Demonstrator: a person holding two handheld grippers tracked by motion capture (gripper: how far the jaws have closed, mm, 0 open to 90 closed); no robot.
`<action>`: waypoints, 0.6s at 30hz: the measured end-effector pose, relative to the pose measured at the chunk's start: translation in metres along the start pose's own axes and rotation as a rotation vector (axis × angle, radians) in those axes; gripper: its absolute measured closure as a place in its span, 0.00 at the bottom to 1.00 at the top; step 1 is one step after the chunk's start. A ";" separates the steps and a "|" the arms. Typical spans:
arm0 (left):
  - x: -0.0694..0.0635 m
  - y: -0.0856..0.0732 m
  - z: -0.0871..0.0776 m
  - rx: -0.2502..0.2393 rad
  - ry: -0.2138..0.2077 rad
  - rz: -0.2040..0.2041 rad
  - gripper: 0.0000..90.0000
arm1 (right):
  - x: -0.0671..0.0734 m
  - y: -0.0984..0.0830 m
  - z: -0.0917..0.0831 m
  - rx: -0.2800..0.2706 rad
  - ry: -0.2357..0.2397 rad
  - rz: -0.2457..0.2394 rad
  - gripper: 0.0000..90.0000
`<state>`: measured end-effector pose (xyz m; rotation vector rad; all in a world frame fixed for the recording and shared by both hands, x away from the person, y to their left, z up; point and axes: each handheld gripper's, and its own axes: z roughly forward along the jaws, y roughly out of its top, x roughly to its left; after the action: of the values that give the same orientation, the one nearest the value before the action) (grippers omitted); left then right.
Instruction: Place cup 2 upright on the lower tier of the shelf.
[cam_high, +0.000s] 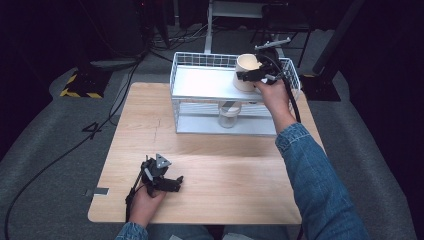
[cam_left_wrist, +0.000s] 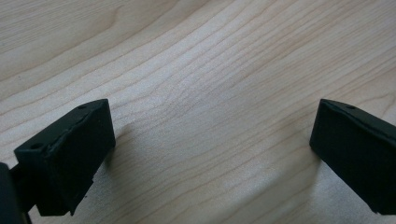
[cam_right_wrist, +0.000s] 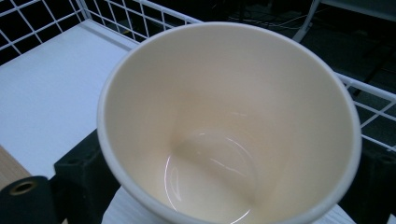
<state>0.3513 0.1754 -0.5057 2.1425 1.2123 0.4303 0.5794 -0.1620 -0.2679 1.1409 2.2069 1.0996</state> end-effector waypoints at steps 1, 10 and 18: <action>0.000 0.000 0.000 0.000 0.000 0.000 0.01 | 0.000 0.000 0.000 0.000 0.000 0.000 0.10; 0.000 0.000 0.000 -0.001 0.000 0.000 0.01 | 0.000 -0.001 0.000 -0.006 0.003 -0.005 0.10; 0.000 0.000 0.000 0.000 0.000 -0.001 0.01 | 0.000 -0.001 0.001 -0.016 -0.002 -0.014 0.10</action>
<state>0.3513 0.1754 -0.5057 2.1419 1.2129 0.4302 0.5802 -0.1619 -0.2691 1.1176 2.1978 1.1072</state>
